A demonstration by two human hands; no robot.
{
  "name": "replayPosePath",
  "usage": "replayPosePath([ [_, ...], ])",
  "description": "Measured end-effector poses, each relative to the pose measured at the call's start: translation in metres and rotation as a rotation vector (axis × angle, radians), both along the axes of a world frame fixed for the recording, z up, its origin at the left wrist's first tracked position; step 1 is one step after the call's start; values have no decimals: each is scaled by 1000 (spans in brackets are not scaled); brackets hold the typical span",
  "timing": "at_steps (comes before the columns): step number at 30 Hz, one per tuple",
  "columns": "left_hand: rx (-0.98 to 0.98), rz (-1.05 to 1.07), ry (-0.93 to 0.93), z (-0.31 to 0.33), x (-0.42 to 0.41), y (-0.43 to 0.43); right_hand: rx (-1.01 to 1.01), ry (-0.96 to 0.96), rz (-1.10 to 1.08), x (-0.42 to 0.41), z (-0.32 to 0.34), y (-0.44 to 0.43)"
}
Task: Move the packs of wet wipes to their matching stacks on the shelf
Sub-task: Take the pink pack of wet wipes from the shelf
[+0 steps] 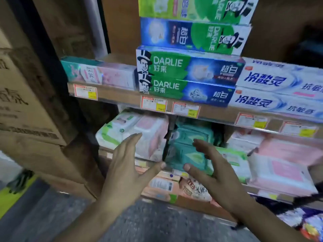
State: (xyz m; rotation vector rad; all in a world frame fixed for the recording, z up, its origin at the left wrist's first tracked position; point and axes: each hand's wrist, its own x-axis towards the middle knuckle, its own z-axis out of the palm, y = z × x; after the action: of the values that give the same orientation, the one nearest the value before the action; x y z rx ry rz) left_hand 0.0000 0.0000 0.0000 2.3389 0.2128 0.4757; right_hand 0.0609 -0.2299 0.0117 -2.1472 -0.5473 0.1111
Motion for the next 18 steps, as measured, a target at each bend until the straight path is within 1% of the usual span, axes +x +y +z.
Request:
replayPosePath([
  [5, -24, 28, -70, -57, 36, 21, 4, 9, -5, 43, -59, 21],
  [7, -14, 48, -107, -76, 50, 25, -21, -14, 19, 57, -78, 29],
  [9, -44, 74, -119, -89, 63, 32, -39, -31, 39, 78, -90, 38],
  [11, -57, 90, -113, -97, 74, 35, -28, -39, 44, 99, -91, 45],
  [13, -20, 107, -99, -109, 83, 39, 6, -50, 59, 123, -91, 58],
  [16, 50, 164, -78, -116, 91, 40, 158, 35, 115, 155, -83, 79],
  [17, 59, 187, -62, -116, 93, 41, 179, 74, 149, 167, -82, 85],
  [18, 64, 206, -46, -116, 95, 42, 157, 113, 171, 178, -81, 91],
])
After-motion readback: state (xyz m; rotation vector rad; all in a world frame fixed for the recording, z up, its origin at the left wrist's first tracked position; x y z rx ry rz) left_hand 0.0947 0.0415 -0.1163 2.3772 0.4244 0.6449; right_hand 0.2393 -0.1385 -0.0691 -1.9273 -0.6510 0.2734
